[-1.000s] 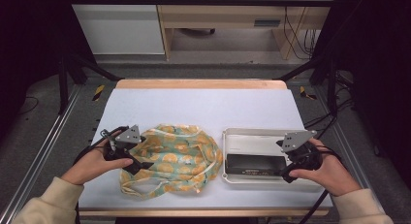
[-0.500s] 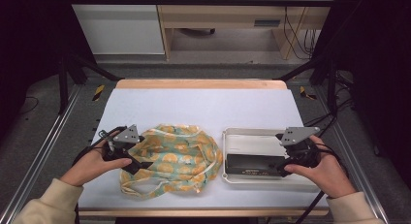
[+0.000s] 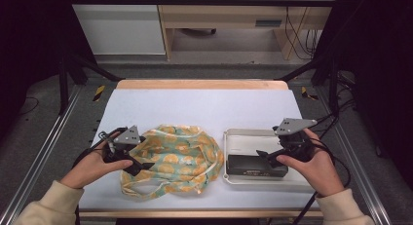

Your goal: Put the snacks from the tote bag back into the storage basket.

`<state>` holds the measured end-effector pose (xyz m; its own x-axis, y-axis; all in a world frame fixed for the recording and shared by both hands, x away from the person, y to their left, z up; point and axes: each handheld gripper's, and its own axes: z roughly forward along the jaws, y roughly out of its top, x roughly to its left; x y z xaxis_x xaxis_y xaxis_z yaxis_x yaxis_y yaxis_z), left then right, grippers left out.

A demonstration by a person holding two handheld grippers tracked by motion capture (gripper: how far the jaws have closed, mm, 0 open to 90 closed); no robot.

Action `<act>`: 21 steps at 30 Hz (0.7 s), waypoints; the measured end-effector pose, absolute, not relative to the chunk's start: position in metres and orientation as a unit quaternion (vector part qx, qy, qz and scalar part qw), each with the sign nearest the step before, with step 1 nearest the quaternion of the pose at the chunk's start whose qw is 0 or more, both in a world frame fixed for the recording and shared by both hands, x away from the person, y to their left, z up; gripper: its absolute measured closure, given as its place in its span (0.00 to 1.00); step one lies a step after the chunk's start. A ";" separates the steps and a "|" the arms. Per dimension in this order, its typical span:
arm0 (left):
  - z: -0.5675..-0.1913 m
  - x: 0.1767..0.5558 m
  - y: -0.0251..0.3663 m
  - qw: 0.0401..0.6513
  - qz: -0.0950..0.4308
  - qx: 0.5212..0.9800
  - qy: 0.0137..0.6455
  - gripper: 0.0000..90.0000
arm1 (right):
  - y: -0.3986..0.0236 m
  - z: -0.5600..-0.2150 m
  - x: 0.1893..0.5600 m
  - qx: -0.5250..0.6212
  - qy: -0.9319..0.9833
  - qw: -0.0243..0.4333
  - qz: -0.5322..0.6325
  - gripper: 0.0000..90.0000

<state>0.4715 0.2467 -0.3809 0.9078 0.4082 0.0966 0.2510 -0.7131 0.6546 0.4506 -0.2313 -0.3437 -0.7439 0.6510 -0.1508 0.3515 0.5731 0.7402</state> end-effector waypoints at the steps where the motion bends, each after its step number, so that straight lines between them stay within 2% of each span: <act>1: -0.381 0.471 0.247 0.335 0.118 0.917 0.181 0.08 | -0.230 -0.343 0.453 0.303 0.856 0.206 0.366 0.09; 8: -0.377 0.469 0.247 0.339 0.122 0.915 0.181 0.08 | -0.225 -0.338 0.461 0.323 0.839 0.219 0.380 0.09; 21: -0.363 0.466 0.245 0.352 0.141 0.894 0.237 0.08 | -0.208 -0.326 0.471 0.385 0.789 0.233 0.418 0.07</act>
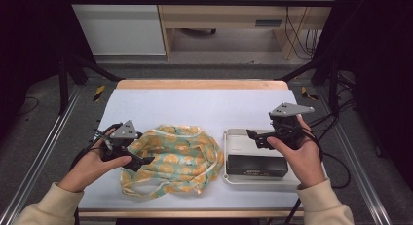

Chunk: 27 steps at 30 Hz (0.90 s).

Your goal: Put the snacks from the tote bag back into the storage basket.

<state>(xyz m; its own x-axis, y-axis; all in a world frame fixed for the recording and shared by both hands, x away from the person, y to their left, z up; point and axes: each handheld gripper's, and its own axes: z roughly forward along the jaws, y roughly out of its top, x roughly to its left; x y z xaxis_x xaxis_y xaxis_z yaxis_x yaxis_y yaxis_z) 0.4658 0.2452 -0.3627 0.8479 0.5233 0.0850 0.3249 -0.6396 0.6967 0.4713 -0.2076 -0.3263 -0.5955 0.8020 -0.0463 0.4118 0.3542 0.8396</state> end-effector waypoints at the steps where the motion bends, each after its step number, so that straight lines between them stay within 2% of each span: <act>1: -0.361 0.466 0.245 0.354 0.141 0.893 0.240 0.08 | -0.207 -0.325 0.472 0.388 0.787 0.234 0.419 0.07; 12: -0.356 0.468 0.264 0.390 0.143 0.859 0.298 0.07 | -0.213 -0.324 0.473 0.431 0.744 0.270 0.433 0.07; 20: -0.364 0.475 0.289 0.386 0.209 0.831 0.342 0.08 | -0.226 -0.330 0.471 0.455 0.722 0.289 0.434 0.08; 27: -0.376 0.483 0.316 0.394 0.224 0.804 0.384 0.08 | -0.242 -0.337 0.468 0.473 0.706 0.301 0.432 0.08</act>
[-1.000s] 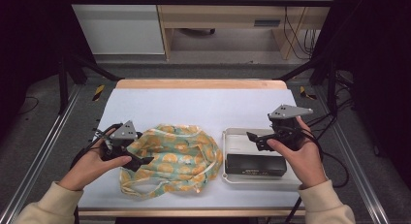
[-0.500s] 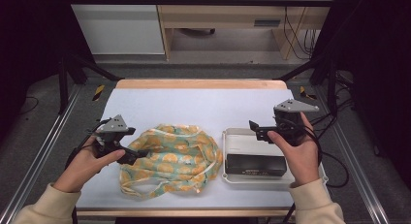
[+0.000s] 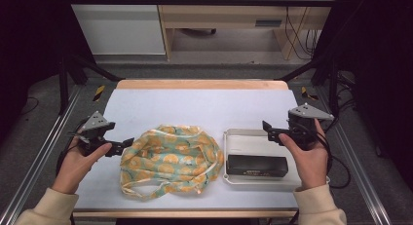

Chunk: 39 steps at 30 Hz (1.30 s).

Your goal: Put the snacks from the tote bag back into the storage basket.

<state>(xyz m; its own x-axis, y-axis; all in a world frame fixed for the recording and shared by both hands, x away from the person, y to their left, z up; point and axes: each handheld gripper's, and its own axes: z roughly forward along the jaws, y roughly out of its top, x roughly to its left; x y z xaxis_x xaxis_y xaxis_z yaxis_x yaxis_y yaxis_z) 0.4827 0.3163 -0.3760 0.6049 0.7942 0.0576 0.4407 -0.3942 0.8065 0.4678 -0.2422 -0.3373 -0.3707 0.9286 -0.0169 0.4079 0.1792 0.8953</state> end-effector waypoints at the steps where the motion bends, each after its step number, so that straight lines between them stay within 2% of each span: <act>1: -0.378 0.483 0.320 0.397 0.227 0.799 0.390 0.08 | -0.245 -0.338 0.468 0.477 0.704 0.300 0.432 0.08; 8: -0.392 0.486 0.339 0.406 0.234 0.779 0.417 0.08 | -0.266 -0.350 0.469 0.504 0.685 0.314 0.422 0.08; 17: -0.409 0.489 0.354 0.419 0.228 0.761 0.440 0.08 | -0.296 -0.370 0.471 0.546 0.662 0.310 0.409 0.09; 39: -0.436 0.492 0.358 0.394 0.240 0.761 0.455 0.08 | -0.325 -0.411 0.468 0.595 0.645 0.284 0.387 0.09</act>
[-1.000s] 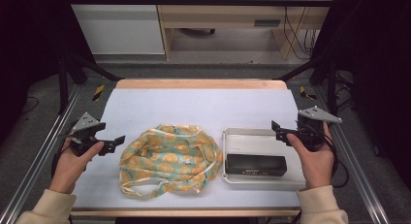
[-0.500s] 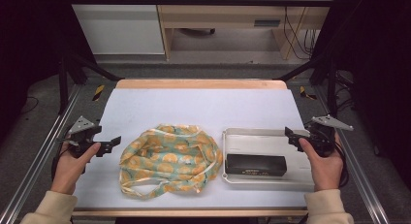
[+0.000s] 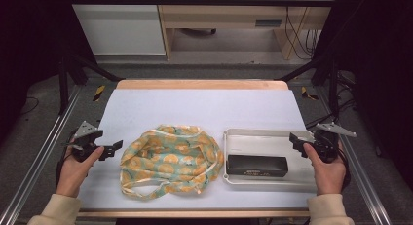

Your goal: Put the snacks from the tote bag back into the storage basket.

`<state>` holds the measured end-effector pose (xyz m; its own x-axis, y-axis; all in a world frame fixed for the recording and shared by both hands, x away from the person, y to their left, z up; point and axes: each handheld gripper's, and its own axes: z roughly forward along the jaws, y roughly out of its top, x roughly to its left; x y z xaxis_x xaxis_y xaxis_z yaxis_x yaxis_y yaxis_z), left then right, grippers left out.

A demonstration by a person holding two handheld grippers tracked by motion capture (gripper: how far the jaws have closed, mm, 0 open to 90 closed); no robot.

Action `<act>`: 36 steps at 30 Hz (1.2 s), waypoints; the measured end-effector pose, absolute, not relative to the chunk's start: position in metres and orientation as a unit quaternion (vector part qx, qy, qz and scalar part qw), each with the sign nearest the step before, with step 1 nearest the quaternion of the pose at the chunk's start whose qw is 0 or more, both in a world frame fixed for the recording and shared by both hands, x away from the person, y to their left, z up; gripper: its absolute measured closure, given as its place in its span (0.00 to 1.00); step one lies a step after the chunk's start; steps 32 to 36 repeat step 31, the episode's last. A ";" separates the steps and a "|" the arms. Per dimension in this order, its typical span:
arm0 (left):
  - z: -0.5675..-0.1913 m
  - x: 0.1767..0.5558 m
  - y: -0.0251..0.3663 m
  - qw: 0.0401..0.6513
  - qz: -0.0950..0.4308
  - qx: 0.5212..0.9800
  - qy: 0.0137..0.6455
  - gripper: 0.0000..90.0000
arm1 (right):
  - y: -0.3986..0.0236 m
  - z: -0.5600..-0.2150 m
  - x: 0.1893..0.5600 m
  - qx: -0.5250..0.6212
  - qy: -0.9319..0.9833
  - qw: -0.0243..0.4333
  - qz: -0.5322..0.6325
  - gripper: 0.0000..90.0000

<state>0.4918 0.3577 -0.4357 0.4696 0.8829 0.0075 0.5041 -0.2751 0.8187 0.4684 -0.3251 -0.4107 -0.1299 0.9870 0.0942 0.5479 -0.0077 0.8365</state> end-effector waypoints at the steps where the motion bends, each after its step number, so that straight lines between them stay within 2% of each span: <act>1: -0.437 0.492 0.358 0.391 0.240 0.763 0.456 0.08 | -0.325 -0.412 0.468 0.597 0.644 0.283 0.385 0.09; 24: -0.456 0.477 0.364 0.361 0.273 0.750 0.483 0.09 | -0.321 -0.444 0.463 0.628 0.639 0.272 0.351 0.09; 36: -0.455 0.471 0.365 0.355 0.284 0.749 0.483 0.09 | -0.322 -0.444 0.463 0.629 0.641 0.267 0.351 0.09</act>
